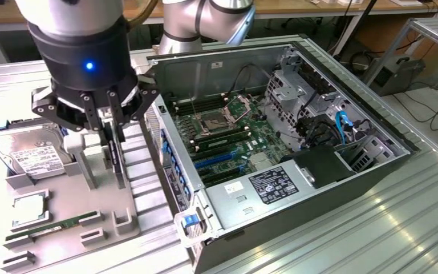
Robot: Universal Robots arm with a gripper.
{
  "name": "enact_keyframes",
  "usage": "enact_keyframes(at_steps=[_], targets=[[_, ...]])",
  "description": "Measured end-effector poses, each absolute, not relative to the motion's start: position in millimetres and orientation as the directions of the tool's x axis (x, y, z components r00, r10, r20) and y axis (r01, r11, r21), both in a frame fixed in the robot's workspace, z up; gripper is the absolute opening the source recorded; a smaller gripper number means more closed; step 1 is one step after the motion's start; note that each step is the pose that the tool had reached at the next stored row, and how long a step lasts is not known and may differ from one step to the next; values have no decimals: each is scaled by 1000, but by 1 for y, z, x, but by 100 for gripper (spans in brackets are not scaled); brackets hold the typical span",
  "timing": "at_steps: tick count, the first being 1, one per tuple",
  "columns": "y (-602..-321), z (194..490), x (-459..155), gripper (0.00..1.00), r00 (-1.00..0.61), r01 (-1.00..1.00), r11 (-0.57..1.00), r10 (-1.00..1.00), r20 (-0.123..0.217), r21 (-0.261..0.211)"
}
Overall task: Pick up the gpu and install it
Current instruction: 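Pick up the gpu and move the gpu toward the slot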
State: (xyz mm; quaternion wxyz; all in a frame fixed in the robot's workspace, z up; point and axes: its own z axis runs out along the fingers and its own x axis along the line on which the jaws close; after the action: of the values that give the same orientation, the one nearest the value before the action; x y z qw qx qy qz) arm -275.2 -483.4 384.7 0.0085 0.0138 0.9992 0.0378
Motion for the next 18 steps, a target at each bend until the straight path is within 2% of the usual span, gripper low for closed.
enact_keyframes(at_steps=[18], targets=[[-511,473,-204,26,-1000,26,994,28,-15,105]])
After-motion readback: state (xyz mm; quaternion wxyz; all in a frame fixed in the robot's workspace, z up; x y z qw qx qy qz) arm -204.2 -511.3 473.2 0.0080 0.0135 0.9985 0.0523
